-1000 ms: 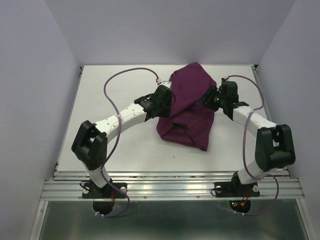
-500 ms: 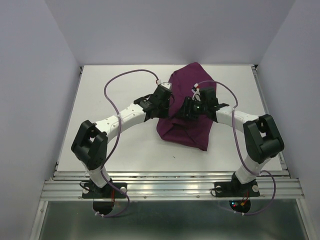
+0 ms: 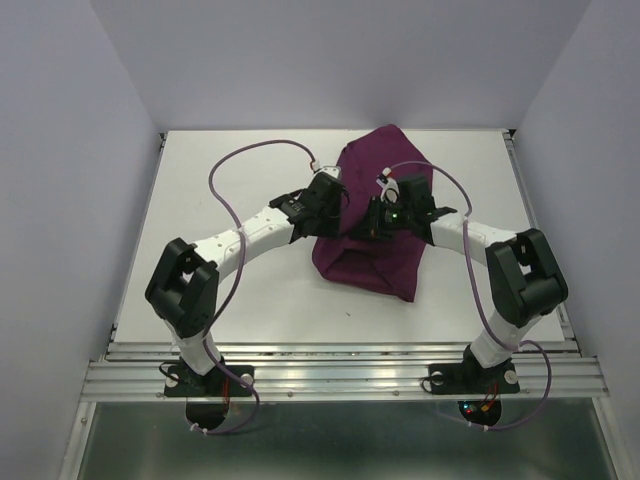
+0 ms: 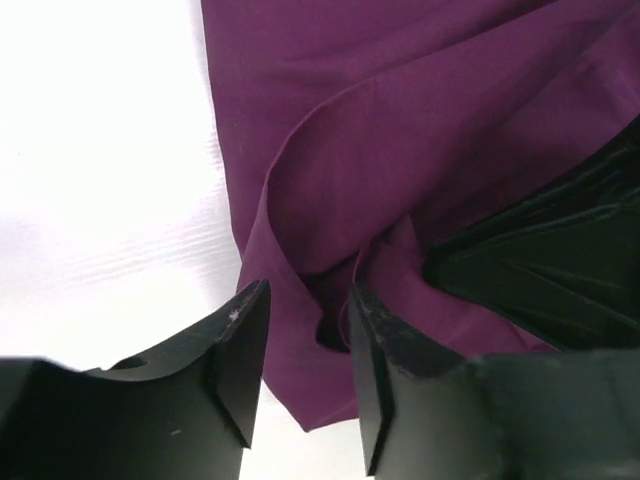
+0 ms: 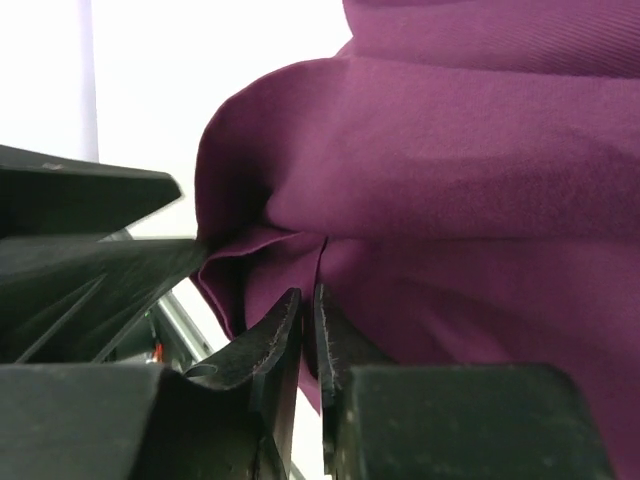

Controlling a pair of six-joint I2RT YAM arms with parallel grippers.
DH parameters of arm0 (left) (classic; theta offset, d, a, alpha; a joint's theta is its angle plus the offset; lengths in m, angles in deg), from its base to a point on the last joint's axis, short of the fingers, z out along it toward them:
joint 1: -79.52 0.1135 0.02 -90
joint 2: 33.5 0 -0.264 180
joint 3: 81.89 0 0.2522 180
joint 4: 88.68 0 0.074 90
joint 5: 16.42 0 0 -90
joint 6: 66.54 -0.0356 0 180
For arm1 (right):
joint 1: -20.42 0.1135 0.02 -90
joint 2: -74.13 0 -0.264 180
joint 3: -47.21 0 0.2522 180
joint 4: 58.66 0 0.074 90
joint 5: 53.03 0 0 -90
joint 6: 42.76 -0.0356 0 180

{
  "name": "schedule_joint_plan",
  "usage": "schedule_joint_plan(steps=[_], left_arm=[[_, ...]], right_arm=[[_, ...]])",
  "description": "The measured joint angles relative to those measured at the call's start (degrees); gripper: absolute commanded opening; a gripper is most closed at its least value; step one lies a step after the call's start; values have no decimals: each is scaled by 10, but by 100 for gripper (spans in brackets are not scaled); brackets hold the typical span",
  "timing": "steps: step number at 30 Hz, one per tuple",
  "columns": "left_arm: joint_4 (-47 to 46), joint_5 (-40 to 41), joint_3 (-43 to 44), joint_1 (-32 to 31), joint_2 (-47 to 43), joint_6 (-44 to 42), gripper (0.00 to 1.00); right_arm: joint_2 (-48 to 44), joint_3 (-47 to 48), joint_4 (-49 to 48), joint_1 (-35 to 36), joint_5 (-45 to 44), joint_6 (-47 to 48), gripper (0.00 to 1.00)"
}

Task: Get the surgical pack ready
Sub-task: Pack the surgical kit at the center of the board.

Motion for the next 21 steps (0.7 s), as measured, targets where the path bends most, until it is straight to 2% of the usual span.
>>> schedule_joint_plan(steps=[2,3,5,12,14,21], left_arm=[[0,-4,0,1,9,1,21],[0,-7,0,2,14,-1,9],[0,-13,0,3,23,-2,0],[-4,-28,0,6,25,-3,0],[-8,-30,-2,6,23,-3,0],[-11,-40,-15,6,-2,-2,0]], right_arm=[[-2,0,0,2,7,3,14],[-3,-1,0,3,9,5,14],[-12,-7,-1,7,19,13,13],[-42,-22,0,12,49,35,16],[-44,-22,1,14,56,44,21],[-57,-28,10,24,86,83,22]])
